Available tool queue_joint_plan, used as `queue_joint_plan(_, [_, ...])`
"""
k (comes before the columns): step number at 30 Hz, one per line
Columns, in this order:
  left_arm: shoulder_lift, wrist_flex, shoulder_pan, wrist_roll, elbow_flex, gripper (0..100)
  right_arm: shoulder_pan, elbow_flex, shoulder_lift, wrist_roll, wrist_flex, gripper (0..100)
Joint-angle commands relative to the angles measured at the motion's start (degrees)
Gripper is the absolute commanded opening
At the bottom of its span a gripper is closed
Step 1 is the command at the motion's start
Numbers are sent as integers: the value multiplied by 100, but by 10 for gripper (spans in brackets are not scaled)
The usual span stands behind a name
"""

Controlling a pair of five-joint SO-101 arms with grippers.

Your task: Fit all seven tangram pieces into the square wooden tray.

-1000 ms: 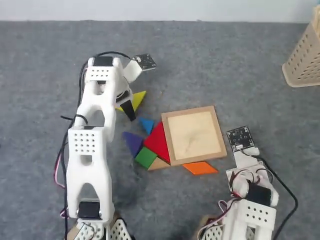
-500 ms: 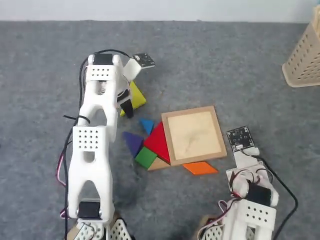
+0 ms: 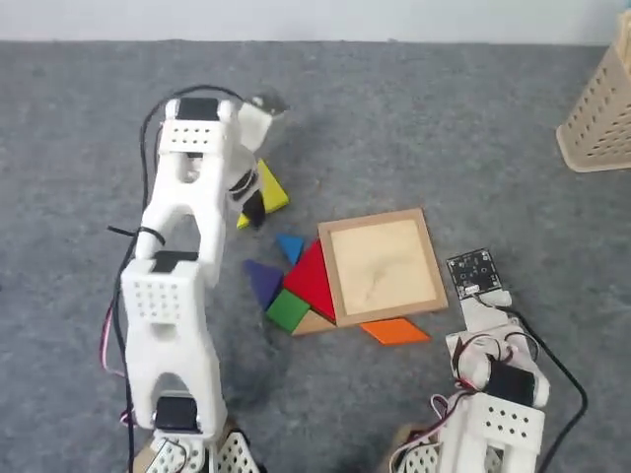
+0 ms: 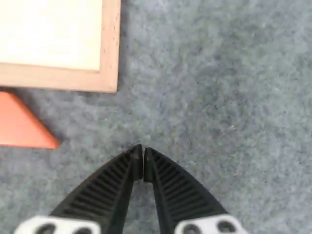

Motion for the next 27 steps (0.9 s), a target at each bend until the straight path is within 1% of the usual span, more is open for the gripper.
queue_joint_plan(1, [-958, -316, 105, 932, 40, 285, 48, -53, -84, 114, 66, 9])
queue_joint_plan(3, [-897, -826, 114, 1433, 31, 284, 57, -53, -84, 114, 66, 9])
queue_joint_plan(5, [-651, -1240, 132, 1688, 48, 285, 57, -53, -84, 114, 66, 9])
queue_joint_plan(8, [-70, -1697, 132, 1908, -13, 285, 57, -53, -84, 114, 66, 9])
queue_joint_plan(11, [563, -1846, 114, 1934, -242, 284, 57, -53, -84, 114, 66, 9])
queue_joint_plan(17, [1793, -1626, 105, 1943, -1402, 283, 57, -53, -84, 114, 66, 9])
queue_joint_plan(22, [2567, -1064, 105, 2303, -2853, 284, 57, -53, -84, 114, 66, 9])
queue_joint_plan(27, [3297, -431, 229, 2356, -3996, 283, 57, -53, -84, 114, 66, 9])
